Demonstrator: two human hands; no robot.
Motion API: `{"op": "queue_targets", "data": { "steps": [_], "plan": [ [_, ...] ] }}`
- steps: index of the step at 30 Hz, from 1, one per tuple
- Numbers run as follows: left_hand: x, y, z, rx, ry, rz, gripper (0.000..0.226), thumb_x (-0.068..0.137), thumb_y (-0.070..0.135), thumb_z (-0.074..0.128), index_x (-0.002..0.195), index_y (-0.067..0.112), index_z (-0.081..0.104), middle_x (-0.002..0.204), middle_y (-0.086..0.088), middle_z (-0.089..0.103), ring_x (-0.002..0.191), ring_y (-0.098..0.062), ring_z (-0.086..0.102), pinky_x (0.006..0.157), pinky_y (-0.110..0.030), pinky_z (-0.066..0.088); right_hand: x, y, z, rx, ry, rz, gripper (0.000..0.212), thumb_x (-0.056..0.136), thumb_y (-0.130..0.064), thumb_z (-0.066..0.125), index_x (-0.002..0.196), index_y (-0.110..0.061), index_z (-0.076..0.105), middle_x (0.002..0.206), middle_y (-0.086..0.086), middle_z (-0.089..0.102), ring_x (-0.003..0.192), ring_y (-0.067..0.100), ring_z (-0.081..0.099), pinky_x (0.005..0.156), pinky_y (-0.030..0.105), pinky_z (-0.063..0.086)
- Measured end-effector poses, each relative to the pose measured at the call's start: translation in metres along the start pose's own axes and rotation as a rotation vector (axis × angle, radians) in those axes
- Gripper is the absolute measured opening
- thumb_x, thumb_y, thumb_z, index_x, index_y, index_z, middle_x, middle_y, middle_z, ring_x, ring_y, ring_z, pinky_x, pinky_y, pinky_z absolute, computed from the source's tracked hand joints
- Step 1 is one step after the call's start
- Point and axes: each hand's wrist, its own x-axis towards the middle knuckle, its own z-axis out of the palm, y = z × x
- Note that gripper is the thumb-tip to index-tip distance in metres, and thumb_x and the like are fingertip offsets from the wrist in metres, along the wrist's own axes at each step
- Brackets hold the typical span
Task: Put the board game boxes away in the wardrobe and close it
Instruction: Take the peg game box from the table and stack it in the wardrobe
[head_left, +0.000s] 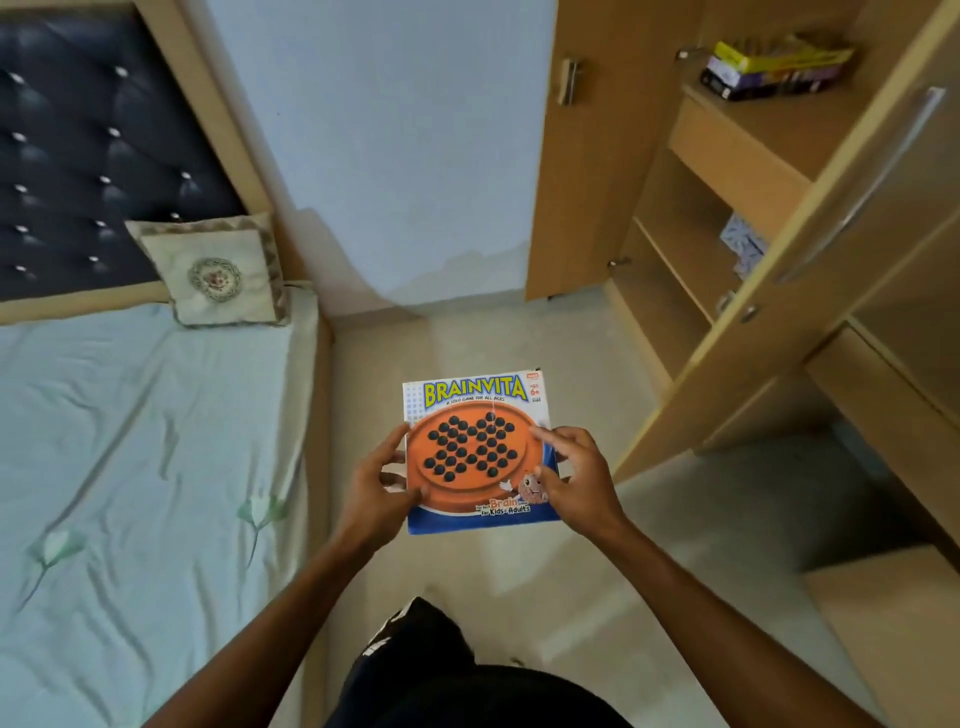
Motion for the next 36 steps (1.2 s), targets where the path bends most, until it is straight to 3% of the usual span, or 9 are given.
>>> {"op": "queue_targets", "data": {
  "steps": [3, 7, 12, 19, 22, 26, 30, 34, 36],
  "plan": [
    [0.067, 0.005, -0.006, -0.015, 0.006, 0.0, 0.079, 0.076, -0.008, 0.07, 0.143, 0.028, 0.048, 0.113, -0.003, 0.061, 0.075, -0.014, 0.058, 0.062, -0.024, 0.056, 0.071, -0.01, 0.005, -0.006, -0.007, -0.011, 0.053, 0.087, -0.012, 0.069, 0.136, -0.024, 0.053, 0.128, -0.002, 0.046, 0.117, 0.016, 0.053, 0.075, 0.026, 0.06],
    [0.158, 0.015, -0.008, -0.046, -0.039, -0.019, 0.081, 0.077, -0.006, 0.071, 0.144, 0.03, 0.044, 0.118, -0.003, 0.059, 0.082, -0.016, 0.061, 0.066, -0.034, 0.06, 0.157, -0.019, 0.013, -0.005, 0.019, 0.001, 0.052, 0.088, -0.013, 0.068, 0.136, -0.023, 0.052, 0.125, -0.004, 0.045, 0.112, 0.015, 0.055, 0.068, 0.02, 0.058],
    [0.279, 0.044, -0.011, -0.029, -0.121, -0.012, 0.08, 0.078, -0.006, 0.071, 0.145, 0.027, 0.044, 0.117, -0.006, 0.059, 0.078, -0.016, 0.06, 0.056, -0.02, 0.055, 0.255, -0.033, 0.017, 0.006, 0.109, 0.062, 0.051, 0.087, -0.014, 0.069, 0.135, -0.024, 0.053, 0.123, -0.006, 0.045, 0.111, 0.015, 0.056, 0.061, 0.012, 0.056],
    [0.423, 0.104, 0.014, 0.024, -0.273, 0.031, 0.076, 0.082, -0.004, 0.07, 0.145, 0.028, 0.043, 0.119, -0.005, 0.055, 0.084, -0.016, 0.06, 0.056, -0.026, 0.059, 0.362, -0.041, -0.003, 0.063, 0.295, 0.175, 0.049, 0.087, -0.013, 0.069, 0.133, -0.021, 0.055, 0.121, -0.006, 0.047, 0.103, 0.009, 0.058, 0.062, 0.013, 0.056],
    [0.481, 0.124, 0.042, 0.028, -0.342, 0.047, 0.076, 0.081, -0.004, 0.071, 0.145, 0.026, 0.043, 0.12, -0.007, 0.055, 0.083, -0.018, 0.061, 0.056, -0.027, 0.059, 0.411, -0.031, -0.021, 0.109, 0.356, 0.228, 0.049, 0.087, -0.011, 0.069, 0.132, -0.023, 0.055, 0.12, -0.007, 0.045, 0.111, 0.016, 0.058, 0.066, 0.019, 0.059],
    [0.567, 0.161, 0.098, 0.074, -0.409, 0.08, 0.077, 0.082, -0.002, 0.071, 0.146, 0.026, 0.041, 0.123, -0.008, 0.054, 0.086, -0.018, 0.061, 0.058, -0.028, 0.059, 0.487, -0.015, -0.059, 0.132, 0.45, 0.275, 0.05, 0.088, -0.006, 0.067, 0.134, -0.022, 0.054, 0.123, -0.003, 0.045, 0.109, 0.017, 0.059, 0.059, 0.012, 0.055],
    [0.639, 0.205, 0.152, 0.087, -0.47, 0.108, 0.073, 0.081, -0.005, 0.07, 0.142, 0.024, 0.044, 0.118, -0.005, 0.055, 0.082, -0.014, 0.062, 0.057, -0.025, 0.059, 0.555, -0.003, -0.107, 0.138, 0.511, 0.296, 0.053, 0.087, -0.009, 0.068, 0.135, -0.021, 0.053, 0.123, -0.005, 0.045, 0.106, 0.014, 0.058, 0.059, 0.013, 0.055],
    [0.708, 0.251, 0.208, 0.066, -0.51, 0.162, 0.074, 0.078, -0.006, 0.072, 0.141, 0.024, 0.047, 0.118, -0.008, 0.059, 0.093, -0.027, 0.066, 0.069, -0.041, 0.062, 0.617, 0.007, -0.162, 0.113, 0.587, 0.289, 0.053, 0.087, -0.01, 0.068, 0.136, -0.023, 0.052, 0.124, -0.005, 0.045, 0.109, 0.015, 0.057, 0.064, 0.016, 0.056],
    [0.735, 0.275, 0.238, 0.082, -0.543, 0.178, 0.072, 0.079, -0.007, 0.07, 0.14, 0.025, 0.047, 0.114, -0.005, 0.059, 0.095, -0.027, 0.065, 0.068, -0.037, 0.061, 0.642, 0.013, -0.188, 0.116, 0.624, 0.307, 0.052, 0.088, -0.006, 0.066, 0.136, -0.022, 0.052, 0.125, -0.003, 0.045, 0.111, 0.015, 0.056, 0.067, 0.017, 0.057]
  ]
}}
